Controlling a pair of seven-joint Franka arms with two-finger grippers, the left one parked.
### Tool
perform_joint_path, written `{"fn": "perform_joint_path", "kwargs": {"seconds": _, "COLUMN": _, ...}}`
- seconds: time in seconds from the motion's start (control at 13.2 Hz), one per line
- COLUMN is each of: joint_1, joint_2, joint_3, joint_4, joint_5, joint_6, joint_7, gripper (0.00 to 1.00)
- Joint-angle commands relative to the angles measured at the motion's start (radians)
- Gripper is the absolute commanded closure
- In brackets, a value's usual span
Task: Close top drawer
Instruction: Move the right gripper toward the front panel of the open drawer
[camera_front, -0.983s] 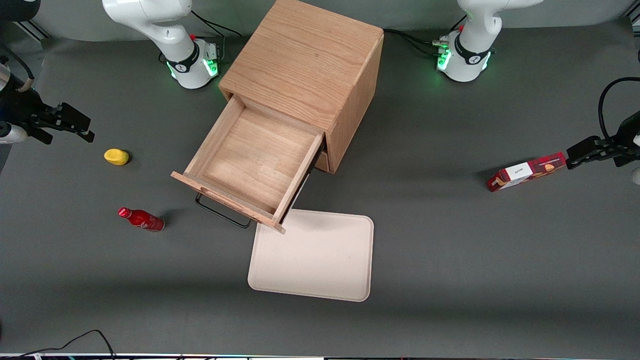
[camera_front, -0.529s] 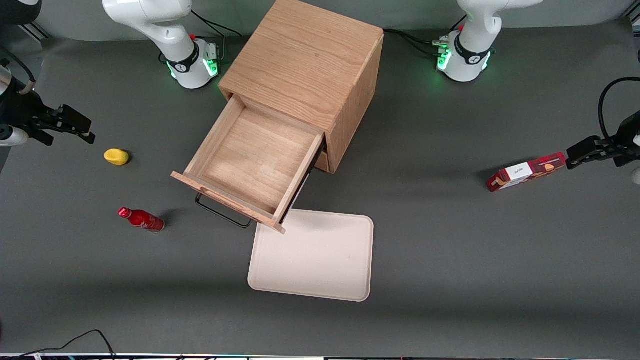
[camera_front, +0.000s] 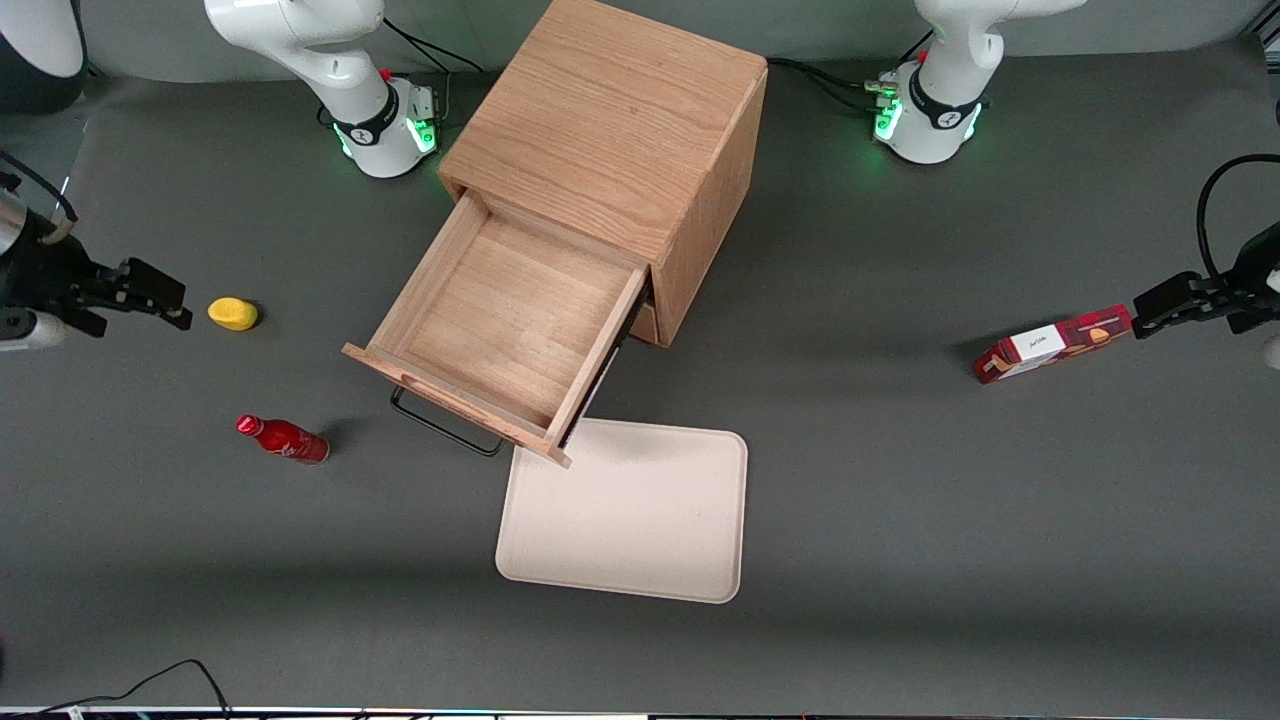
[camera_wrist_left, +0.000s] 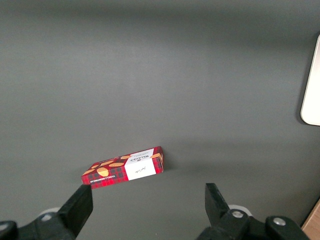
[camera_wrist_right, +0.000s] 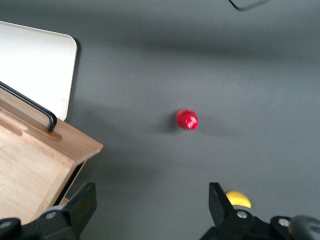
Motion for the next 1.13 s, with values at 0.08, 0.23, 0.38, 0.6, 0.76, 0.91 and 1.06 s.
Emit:
{"fn": "perform_joint_path", "kwargs": {"seconds": 0.08, "joint_1": -0.004, "joint_2": 0.227, "joint_3": 0.045, "joint_4": 0.271, "joint_5": 0.054, "joint_6": -0.064, "joint_7": -0.143, "gripper": 0.0}}
{"fn": "perform_joint_path", "kwargs": {"seconds": 0.23, "joint_1": -0.039, "joint_2": 0.313, "joint_3": 0.126, "joint_4": 0.336, "joint_5": 0.066, "joint_6": -0.068, "joint_7": -0.227, "gripper": 0.0}}
{"fn": "perform_joint_path", "kwargs": {"seconds": 0.38, "joint_1": -0.073, "joint_2": 0.388, "joint_3": 0.185, "joint_4": 0.392, "joint_5": 0.123, "joint_6": -0.069, "joint_7": -0.292, "gripper": 0.0}}
{"fn": "perform_joint_path", "kwargs": {"seconds": 0.6, "joint_1": -0.097, "joint_2": 0.471, "joint_3": 0.225, "joint_4": 0.446, "joint_5": 0.201, "joint_6": -0.085, "joint_7": -0.405, "gripper": 0.0}}
{"fn": "perform_joint_path", "kwargs": {"seconds": 0.76, "joint_1": -0.099, "joint_2": 0.53, "joint_3": 0.245, "joint_4": 0.494, "joint_5": 0.227, "joint_6": -0.117, "joint_7": -0.459, "gripper": 0.0}}
{"fn": "perform_joint_path", "kwargs": {"seconds": 0.91, "joint_1": -0.113, "joint_2": 0.574, "joint_3": 0.269, "joint_4": 0.506, "joint_5": 0.272, "joint_6": -0.136, "joint_7": -0.502, "gripper": 0.0}}
{"fn": "perform_joint_path", "kwargs": {"seconds": 1.06, "joint_1": -0.123, "joint_2": 0.611, "joint_3": 0.289, "joint_4": 0.531, "joint_5": 0.295, "joint_6": -0.15, "joint_7": -0.546, "gripper": 0.0}}
